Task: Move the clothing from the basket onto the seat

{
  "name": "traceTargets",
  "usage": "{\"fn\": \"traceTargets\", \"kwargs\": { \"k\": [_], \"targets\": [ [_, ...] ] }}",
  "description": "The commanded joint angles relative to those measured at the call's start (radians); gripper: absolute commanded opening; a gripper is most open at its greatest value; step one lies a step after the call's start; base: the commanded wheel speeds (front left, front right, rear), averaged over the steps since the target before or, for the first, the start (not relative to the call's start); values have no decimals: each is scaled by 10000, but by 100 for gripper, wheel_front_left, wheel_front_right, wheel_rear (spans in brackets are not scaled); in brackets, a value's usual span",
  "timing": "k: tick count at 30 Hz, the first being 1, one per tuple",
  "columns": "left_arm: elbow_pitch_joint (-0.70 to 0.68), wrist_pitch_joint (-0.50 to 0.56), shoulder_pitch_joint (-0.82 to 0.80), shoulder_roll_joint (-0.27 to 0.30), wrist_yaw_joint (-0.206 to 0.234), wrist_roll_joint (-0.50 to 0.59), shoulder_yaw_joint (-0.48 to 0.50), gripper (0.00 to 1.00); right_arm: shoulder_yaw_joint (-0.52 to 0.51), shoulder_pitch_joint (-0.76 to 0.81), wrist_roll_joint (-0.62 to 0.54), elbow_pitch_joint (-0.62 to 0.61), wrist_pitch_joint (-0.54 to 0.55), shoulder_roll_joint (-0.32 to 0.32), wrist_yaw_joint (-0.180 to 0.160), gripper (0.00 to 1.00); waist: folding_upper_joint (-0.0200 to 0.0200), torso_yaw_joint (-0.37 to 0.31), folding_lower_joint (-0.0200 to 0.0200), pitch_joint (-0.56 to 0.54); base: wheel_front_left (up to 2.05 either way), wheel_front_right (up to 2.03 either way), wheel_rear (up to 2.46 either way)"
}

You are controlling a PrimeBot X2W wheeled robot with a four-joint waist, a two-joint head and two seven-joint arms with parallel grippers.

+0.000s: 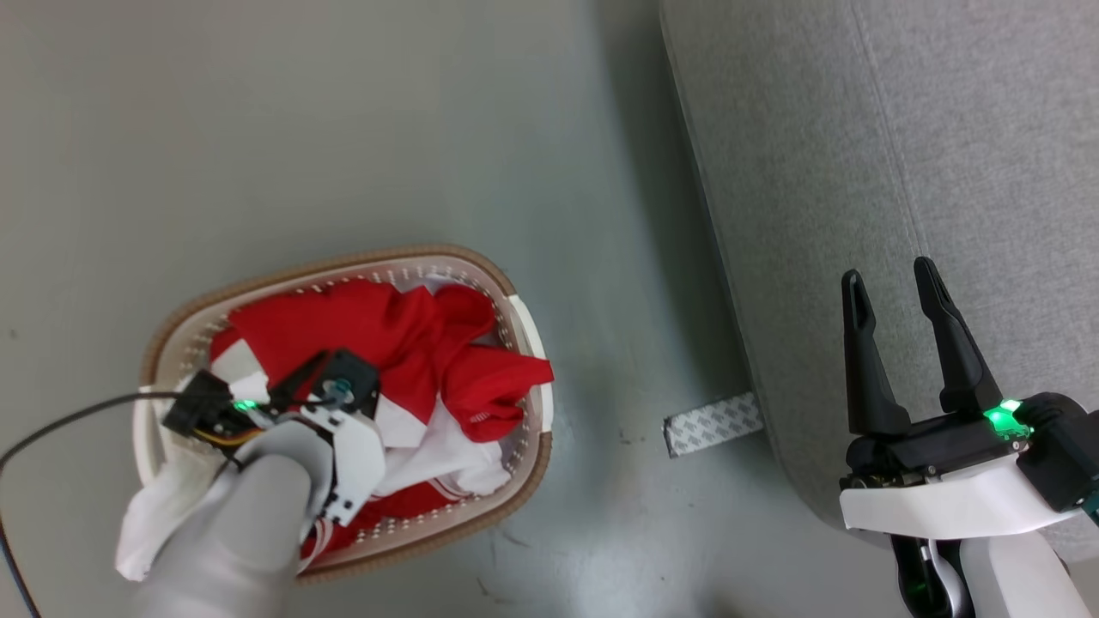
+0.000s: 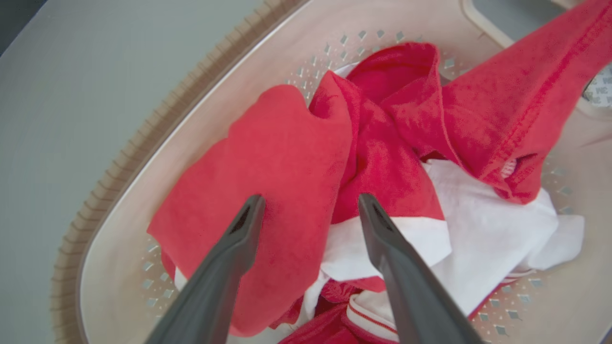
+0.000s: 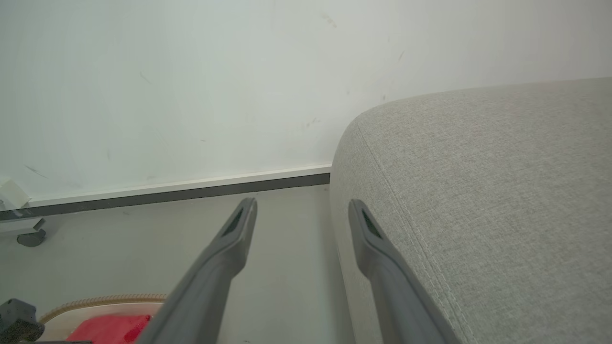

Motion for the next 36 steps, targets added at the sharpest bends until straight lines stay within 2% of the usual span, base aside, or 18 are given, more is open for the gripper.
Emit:
{"fn": "traceTargets", "kwargs": {
  "k": [1,7,10,11,12,17,23,27,36],
  "targets": [
    [130,30,-237,148,42,161,-41,100,17,-167,52,1,3,-3,-21,100,0,-163,-2,337,0,0,0],
    [493,-63,-824,445,361,291,-195,100,107,-334,215,-14,2,-4,-21,100,0,-314,-2,862,0,0,0],
    [666,-71,-1060,538,371,249,-253,100,130,-404,268,-36,2,-3,-21,100,0,-363,-2,1034,0,0,0],
    [725,-97,-1096,545,377,149,-217,21,136,-393,282,-19,2,-2,-21,100,0,-364,-2,1054,0,0,0],
    [734,-194,-1122,532,389,56,-189,0,137,-386,291,-11,2,-2,-21,100,0,-350,-2,1066,0,0,0],
    [761,-665,-896,226,520,-474,90,0,119,-249,261,156,2,-7,-21,100,0,-64,-2,696,0,0,0],
    [345,-974,40,-366,445,-1256,406,0,24,143,-84,398,2,-11,-21,100,0,558,-2,-710,0,0,0],
    [-780,-969,962,-702,265,-1810,529,0,-112,482,-387,582,2,-13,-21,100,0,1082,-2,-1864,0,0,0],
    [-2960,-975,2668,-985,-113,-2643,466,0,-243,1626,-647,966,2,-13,-21,100,0,2027,-2,-4317,0,0,0]
  ]
}}
